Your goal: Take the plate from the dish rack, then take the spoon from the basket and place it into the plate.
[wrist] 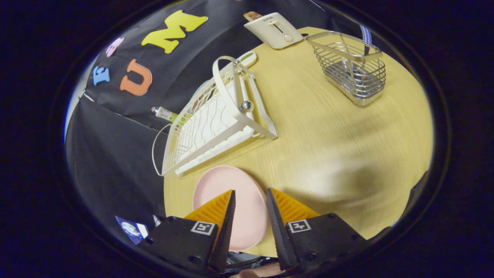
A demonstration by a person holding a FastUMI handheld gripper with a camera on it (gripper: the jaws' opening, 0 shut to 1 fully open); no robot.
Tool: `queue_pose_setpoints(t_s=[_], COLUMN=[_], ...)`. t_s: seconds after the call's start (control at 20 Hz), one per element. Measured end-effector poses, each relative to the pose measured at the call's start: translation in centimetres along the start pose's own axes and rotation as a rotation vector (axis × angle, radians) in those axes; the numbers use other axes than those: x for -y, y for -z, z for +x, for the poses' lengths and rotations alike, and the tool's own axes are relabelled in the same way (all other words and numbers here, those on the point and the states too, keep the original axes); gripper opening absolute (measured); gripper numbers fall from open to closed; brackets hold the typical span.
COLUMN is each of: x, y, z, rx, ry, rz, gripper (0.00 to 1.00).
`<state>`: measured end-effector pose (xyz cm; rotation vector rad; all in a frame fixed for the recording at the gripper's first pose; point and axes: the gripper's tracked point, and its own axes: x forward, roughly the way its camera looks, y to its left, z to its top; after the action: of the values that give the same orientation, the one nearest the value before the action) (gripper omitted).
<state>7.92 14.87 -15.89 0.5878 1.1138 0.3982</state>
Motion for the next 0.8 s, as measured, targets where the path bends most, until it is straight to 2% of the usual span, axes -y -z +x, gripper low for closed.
queue_pose_setpoints(t_s=[0.1,0.25,0.45,0.6,0.65,0.8], x=[0.0,0.3,1.4,4.2,5.2,7.0], y=[0.1,-0.4,-1.0,-2.7,-3.3,-4.9], z=[-0.9,-3.0,-6.6,-10.2,-11.6,-15.1], rx=[0.031,0.12,0.287,0.467,0.53,0.703], ry=[0.022,0.077,0.139,0.266,0.312,0.388], rz=[-0.069,-0.189,-0.325,-0.43,-0.464,-0.518], gripper=[0.62,0.76,0.78,0.82,0.96,0.97])
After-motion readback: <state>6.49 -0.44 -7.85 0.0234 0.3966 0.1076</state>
